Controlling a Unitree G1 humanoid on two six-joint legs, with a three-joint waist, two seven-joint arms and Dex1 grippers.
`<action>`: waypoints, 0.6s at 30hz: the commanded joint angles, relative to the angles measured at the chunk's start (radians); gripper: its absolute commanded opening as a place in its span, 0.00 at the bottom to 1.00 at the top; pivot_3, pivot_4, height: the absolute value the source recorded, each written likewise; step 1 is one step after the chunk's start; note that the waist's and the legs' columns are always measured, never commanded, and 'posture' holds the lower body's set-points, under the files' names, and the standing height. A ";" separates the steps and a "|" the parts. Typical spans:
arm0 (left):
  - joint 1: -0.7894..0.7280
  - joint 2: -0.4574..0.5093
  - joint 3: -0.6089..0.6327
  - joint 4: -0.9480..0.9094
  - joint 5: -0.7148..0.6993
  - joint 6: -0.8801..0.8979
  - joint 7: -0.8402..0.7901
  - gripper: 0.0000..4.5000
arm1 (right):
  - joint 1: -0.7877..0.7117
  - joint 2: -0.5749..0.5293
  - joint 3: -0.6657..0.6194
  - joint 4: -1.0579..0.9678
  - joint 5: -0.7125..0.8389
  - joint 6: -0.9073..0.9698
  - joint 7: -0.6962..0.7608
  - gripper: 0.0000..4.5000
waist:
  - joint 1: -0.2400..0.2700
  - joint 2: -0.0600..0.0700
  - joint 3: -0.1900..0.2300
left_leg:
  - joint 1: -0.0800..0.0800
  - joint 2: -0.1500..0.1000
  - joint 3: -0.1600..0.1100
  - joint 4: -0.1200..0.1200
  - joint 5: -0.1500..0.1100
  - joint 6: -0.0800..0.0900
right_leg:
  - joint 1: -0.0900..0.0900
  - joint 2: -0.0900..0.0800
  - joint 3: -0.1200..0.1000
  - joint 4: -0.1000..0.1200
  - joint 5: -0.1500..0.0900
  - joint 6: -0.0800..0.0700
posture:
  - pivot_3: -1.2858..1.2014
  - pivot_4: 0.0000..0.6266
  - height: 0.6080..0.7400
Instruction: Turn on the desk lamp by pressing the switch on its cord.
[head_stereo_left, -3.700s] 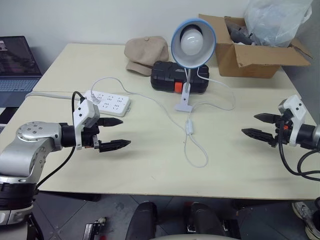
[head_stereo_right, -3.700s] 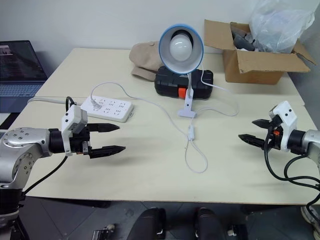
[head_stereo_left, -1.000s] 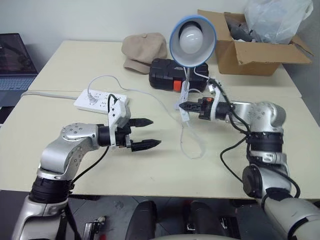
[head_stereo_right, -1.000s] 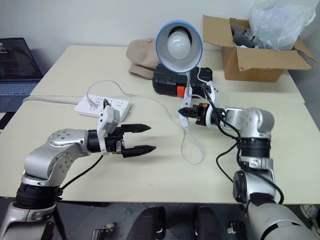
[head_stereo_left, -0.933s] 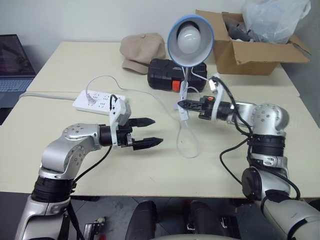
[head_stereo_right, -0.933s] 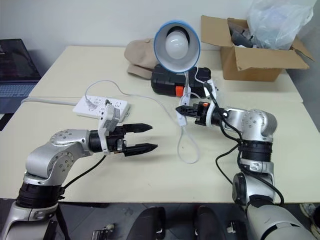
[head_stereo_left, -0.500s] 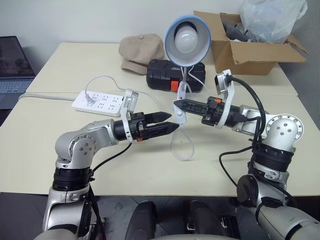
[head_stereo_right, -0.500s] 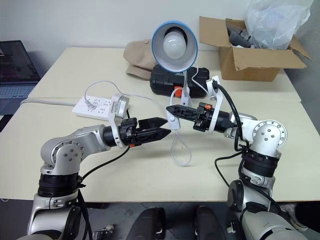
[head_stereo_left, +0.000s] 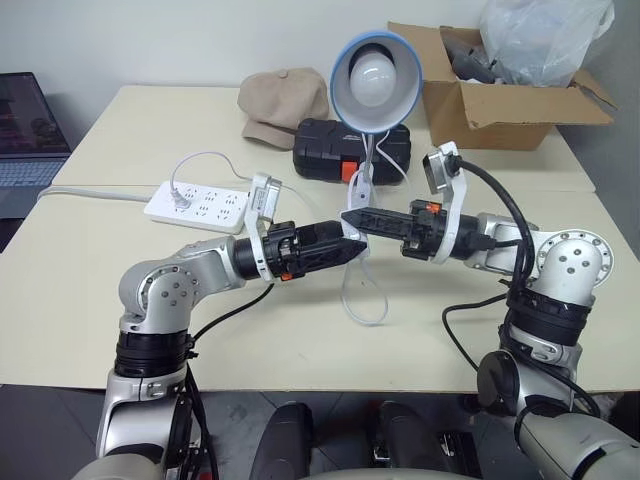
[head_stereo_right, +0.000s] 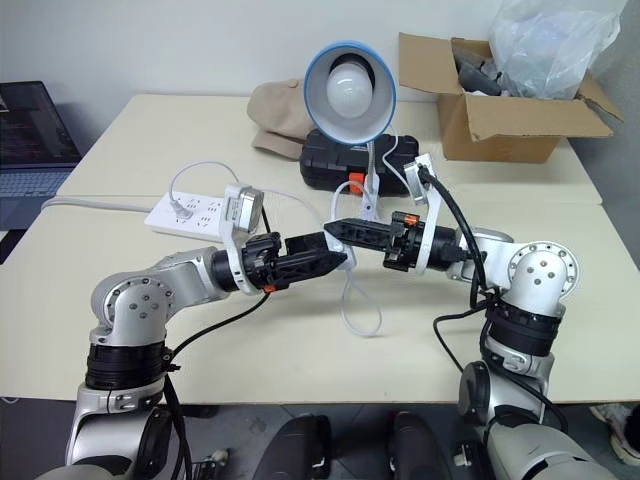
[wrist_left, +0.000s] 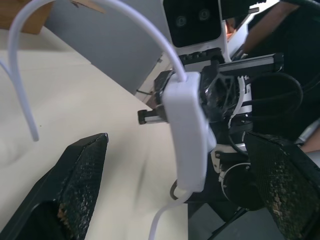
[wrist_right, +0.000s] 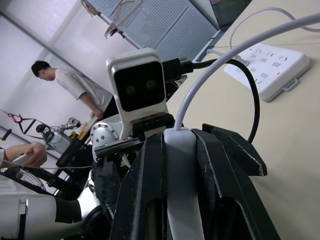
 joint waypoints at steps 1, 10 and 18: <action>-0.008 0.002 0.011 -0.024 -0.022 -0.002 -0.006 0.91 | -0.002 -0.013 0.002 -0.031 0.050 -0.014 -0.003 0.09 | 0.000 0.000 0.000 | 0.000 0.000 0.000 0.000 0.000 0.000 | 0.000 0.000 0.000 0.000 0.000 0.000 | 0.52 0.24 1.00; 0.007 0.005 -0.009 -0.022 -0.025 -0.003 -0.033 0.52 | -0.007 -0.023 0.015 -0.024 0.095 -0.024 -0.027 0.09 | 0.000 0.000 0.000 | 0.000 0.000 0.000 0.000 0.000 0.000 | 0.000 0.000 0.000 0.000 0.000 0.000 | 0.52 0.24 1.00; 0.020 0.011 -0.032 -0.025 -0.003 -0.023 -0.063 0.22 | -0.027 -0.034 0.019 -0.007 0.156 -0.037 -0.052 0.09 | 0.000 0.000 0.000 | 0.000 0.000 0.000 0.000 0.000 0.000 | 0.000 0.000 0.000 0.000 0.000 0.000 | 0.52 0.24 1.00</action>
